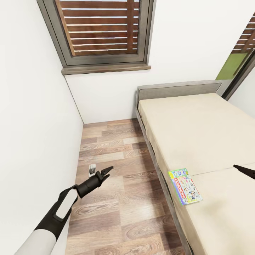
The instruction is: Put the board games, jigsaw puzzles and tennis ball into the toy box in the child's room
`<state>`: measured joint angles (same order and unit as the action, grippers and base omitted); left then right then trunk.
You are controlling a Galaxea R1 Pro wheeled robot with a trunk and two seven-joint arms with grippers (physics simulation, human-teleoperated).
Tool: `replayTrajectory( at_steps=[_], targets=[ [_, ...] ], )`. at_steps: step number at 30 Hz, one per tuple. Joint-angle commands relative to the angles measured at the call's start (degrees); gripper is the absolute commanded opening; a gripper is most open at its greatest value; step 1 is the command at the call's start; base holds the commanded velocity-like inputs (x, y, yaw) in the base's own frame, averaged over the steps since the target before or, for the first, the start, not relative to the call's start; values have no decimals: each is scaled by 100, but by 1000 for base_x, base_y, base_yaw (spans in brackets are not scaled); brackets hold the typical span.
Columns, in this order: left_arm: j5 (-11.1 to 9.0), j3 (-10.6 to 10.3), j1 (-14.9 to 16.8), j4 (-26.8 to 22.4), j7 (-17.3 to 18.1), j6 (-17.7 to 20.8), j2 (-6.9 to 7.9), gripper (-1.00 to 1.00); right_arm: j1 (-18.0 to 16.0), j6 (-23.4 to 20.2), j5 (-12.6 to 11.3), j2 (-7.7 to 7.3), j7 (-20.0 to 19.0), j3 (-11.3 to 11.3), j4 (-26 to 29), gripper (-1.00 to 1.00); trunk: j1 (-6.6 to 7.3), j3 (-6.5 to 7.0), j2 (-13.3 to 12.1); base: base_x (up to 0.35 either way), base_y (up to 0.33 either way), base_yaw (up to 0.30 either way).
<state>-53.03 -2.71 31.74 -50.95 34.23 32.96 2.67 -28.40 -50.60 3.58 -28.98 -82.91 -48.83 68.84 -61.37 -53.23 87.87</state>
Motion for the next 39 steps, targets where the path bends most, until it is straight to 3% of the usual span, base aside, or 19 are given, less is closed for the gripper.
replayTrajectory(
  at_steps=[1, 9, 21, 28, 35, 39],
  targets=[
    [-53, -10, 36, 33, -8, 7, 5, 100, -7, -60, 38, 1, -45, -9, 3, 100, 0, -4, 2, 0, 0, 0],
    [-53, -10, 294, 290, -8, -238, 5, 100, -7, -60, 38, 1, -45, -9, 3, 100, 0, -4, 2, 0, 0, 0],
    [-53, -10, 664, 674, -8, -238, 5, 100, -7, -60, 38, 1, -45, -9, 3, 100, 0, -4, 2, 0, 0, 0],
    [-53, -10, 664, 900, -8, -238, 5, 100, -7, -60, 38, 1, -45, -9, 3, 100, 0, -4, 2, 0, 0, 0],
    [-133, 100, 438, 674, 45, -14, 0, 100, -221, 162, -32, -215, 181, -2, -223, 100, 0, 13, 2, 0, 0, -51],
    [-144, 129, 309, 546, 52, 113, 3, 100, -241, 168, -45, -245, 266, -2, -351, 100, 0, 26, 2, 0, 0, -67]
  ],
)
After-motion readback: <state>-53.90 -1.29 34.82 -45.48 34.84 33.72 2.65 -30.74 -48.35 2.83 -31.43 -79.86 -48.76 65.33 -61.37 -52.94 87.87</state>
